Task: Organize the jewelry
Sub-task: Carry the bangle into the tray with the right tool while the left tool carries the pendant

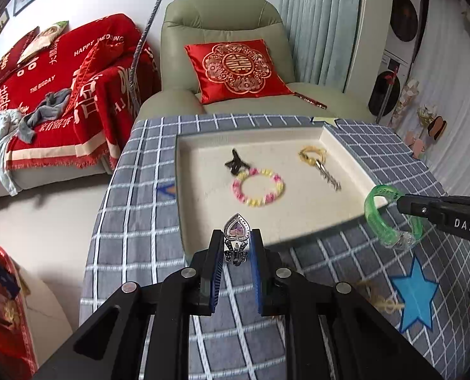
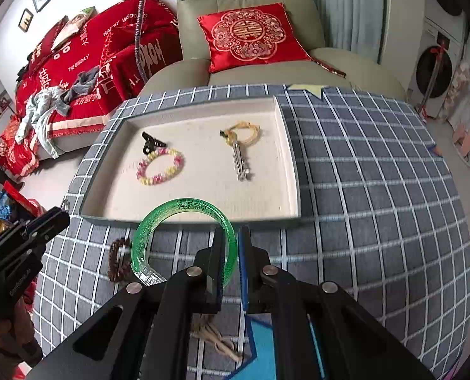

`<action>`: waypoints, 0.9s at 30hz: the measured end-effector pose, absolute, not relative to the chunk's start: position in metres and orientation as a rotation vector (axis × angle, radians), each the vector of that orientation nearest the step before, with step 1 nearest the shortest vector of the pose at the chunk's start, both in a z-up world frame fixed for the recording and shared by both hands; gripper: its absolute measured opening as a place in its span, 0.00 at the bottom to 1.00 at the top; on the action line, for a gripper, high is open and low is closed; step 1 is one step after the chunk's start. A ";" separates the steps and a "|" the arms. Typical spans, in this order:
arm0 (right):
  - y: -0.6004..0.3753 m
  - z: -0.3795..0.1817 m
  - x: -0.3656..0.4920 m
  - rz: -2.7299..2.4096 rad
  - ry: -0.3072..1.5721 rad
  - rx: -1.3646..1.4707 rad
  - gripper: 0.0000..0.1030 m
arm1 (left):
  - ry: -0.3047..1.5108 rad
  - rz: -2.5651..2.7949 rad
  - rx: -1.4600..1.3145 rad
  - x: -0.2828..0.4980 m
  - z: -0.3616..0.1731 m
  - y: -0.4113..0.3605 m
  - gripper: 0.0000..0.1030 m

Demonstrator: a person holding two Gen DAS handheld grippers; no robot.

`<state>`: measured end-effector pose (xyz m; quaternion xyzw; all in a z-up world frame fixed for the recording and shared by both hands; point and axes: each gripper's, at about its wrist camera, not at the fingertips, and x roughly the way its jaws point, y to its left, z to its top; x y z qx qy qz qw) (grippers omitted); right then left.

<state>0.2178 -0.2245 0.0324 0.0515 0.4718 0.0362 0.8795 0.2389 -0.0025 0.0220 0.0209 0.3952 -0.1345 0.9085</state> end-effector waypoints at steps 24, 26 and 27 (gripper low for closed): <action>-0.217 -0.021 0.324 0.094 1.090 0.106 0.09 | 0.964 -0.243 0.112 0.327 -0.030 -0.038 0.30; -0.215 -0.029 0.329 0.095 1.098 0.104 0.09 | 0.978 -0.234 0.114 0.331 -0.035 -0.039 0.30; -0.214 -0.031 0.331 0.093 1.100 0.100 0.09 | 0.984 -0.229 0.114 0.333 -0.037 -0.039 0.30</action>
